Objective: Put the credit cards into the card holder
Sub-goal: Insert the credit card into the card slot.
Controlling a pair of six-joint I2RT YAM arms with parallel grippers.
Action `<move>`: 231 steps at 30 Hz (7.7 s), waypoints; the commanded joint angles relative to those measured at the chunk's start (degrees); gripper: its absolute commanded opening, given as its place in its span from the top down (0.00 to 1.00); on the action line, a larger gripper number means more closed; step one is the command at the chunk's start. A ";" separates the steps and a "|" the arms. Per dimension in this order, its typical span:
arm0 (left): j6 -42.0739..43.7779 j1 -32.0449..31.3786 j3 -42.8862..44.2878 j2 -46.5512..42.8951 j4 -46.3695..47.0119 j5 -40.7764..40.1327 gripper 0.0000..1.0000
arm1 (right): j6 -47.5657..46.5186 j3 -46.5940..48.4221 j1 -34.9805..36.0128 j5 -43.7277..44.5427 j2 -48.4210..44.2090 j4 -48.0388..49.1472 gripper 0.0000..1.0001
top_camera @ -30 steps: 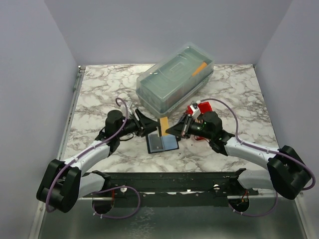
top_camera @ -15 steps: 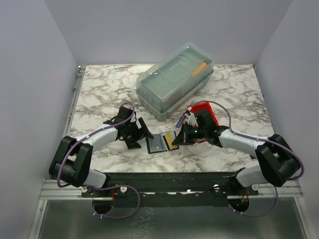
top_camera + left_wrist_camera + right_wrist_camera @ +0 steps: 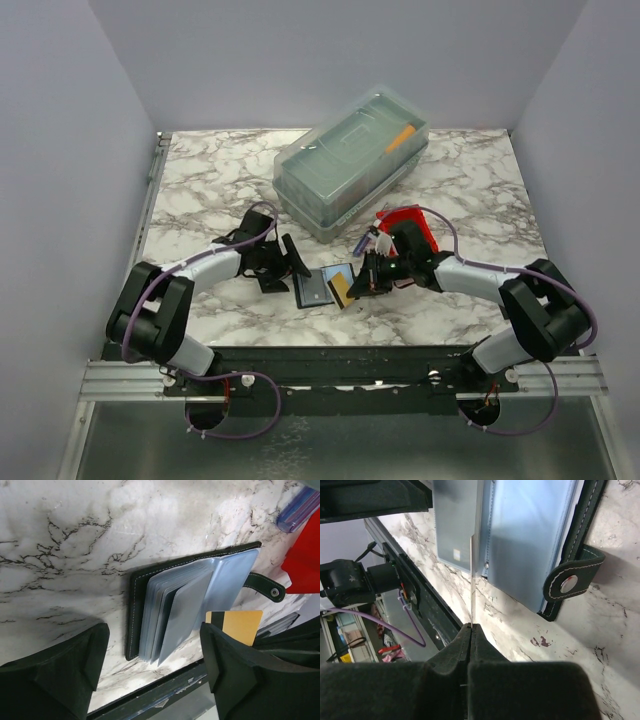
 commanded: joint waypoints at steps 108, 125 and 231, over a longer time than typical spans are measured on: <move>2.35 -1.00 -5.48 2.81 0.40 -10.90 0.68 | 3.05 8.39 -2.12 -4.14 16.85 6.73 1.00; 2.61 -1.04 -6.43 2.17 0.92 -10.88 0.68 | -0.01 3.24 -2.18 2.67 16.13 15.83 1.00; 3.67 -0.99 -5.69 -9.27 -4.16 -8.50 0.26 | 3.23 23.90 10.47 43.04 -2.62 -32.43 0.23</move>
